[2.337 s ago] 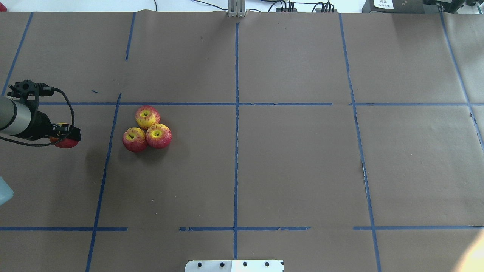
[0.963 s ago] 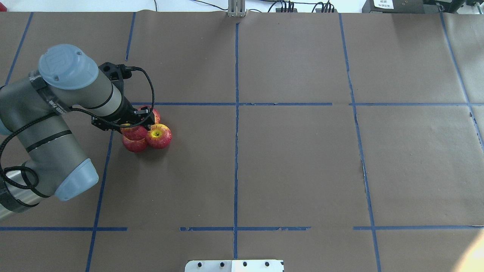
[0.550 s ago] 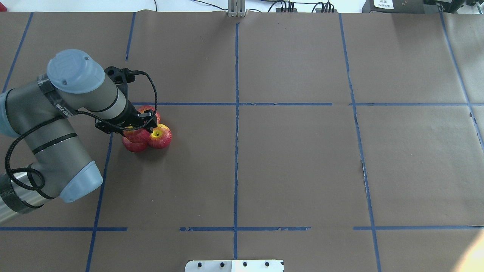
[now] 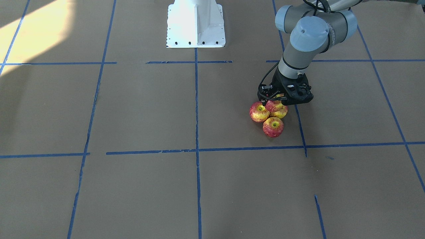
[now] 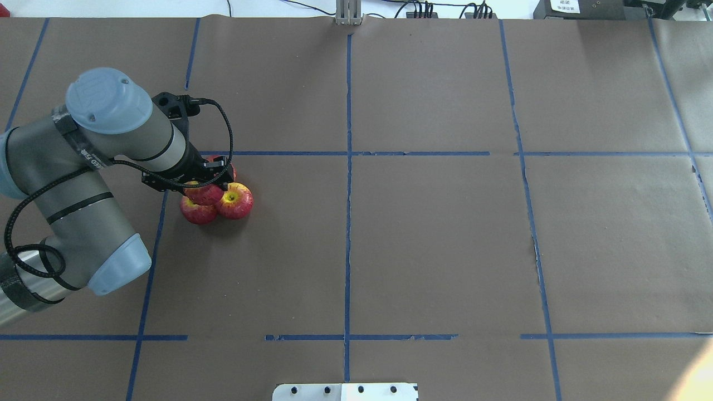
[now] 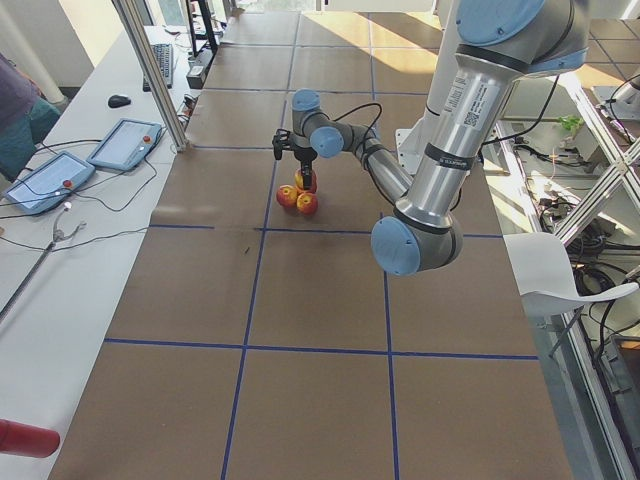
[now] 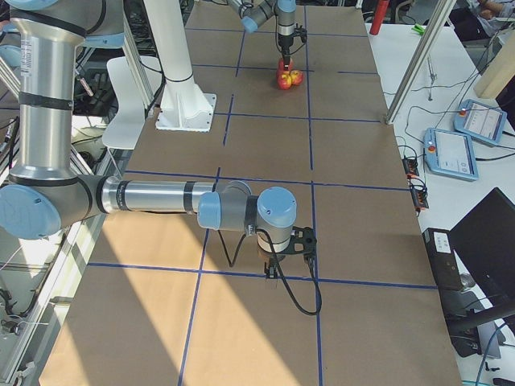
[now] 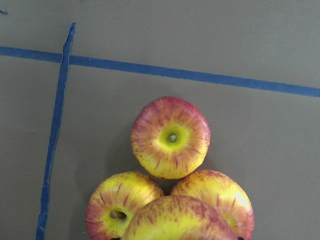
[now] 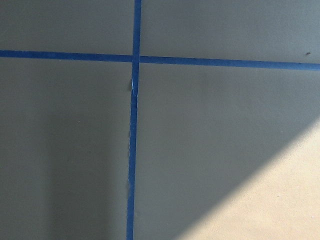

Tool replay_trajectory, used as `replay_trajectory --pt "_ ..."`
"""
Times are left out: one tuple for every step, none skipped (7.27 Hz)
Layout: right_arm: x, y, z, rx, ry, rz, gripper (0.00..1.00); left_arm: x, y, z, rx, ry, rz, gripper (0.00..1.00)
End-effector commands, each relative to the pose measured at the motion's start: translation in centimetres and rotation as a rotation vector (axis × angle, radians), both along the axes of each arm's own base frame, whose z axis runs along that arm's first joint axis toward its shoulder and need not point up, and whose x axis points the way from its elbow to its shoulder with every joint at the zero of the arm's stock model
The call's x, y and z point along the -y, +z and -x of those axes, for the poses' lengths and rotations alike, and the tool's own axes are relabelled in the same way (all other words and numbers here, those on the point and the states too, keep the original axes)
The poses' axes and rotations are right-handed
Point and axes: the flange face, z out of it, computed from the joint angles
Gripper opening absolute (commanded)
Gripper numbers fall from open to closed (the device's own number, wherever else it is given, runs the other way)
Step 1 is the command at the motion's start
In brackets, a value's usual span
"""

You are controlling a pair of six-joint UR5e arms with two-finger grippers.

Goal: Stack apples
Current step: 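Lower the apple onto the top of the cluster with the left gripper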

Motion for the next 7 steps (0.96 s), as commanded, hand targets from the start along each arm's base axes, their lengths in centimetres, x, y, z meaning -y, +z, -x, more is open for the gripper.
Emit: replay_trajectory --pt "0.0 0.0 0.0 0.0 0.0 -0.001 1.0 0.4 0.1 0.4 0.0 -0.009 -0.002 0.09" --pt "0.0 0.0 0.0 0.0 0.0 -0.001 1.0 0.5 0.3 0.3 0.003 -0.009 0.0 0.09" --pt "0.0 0.0 0.0 0.0 0.0 -0.001 1.0 1.0 0.6 0.1 -0.003 -0.023 -0.017 0.09" --pt "0.0 0.0 0.0 0.0 0.0 -0.001 1.0 1.4 1.3 -0.5 -0.011 -0.022 -0.023 0.09" --pt "0.0 0.0 0.0 0.0 0.0 -0.001 1.0 1.5 1.5 -0.4 -0.01 -0.023 -0.023 0.1" --pt "0.0 0.0 0.0 0.0 0.0 -0.001 1.0 1.5 1.6 -0.4 -0.009 -0.023 -0.022 0.2" --pt "0.0 0.0 0.0 0.0 0.0 -0.001 1.0 1.4 1.8 -0.3 -0.006 -0.022 -0.021 0.26"
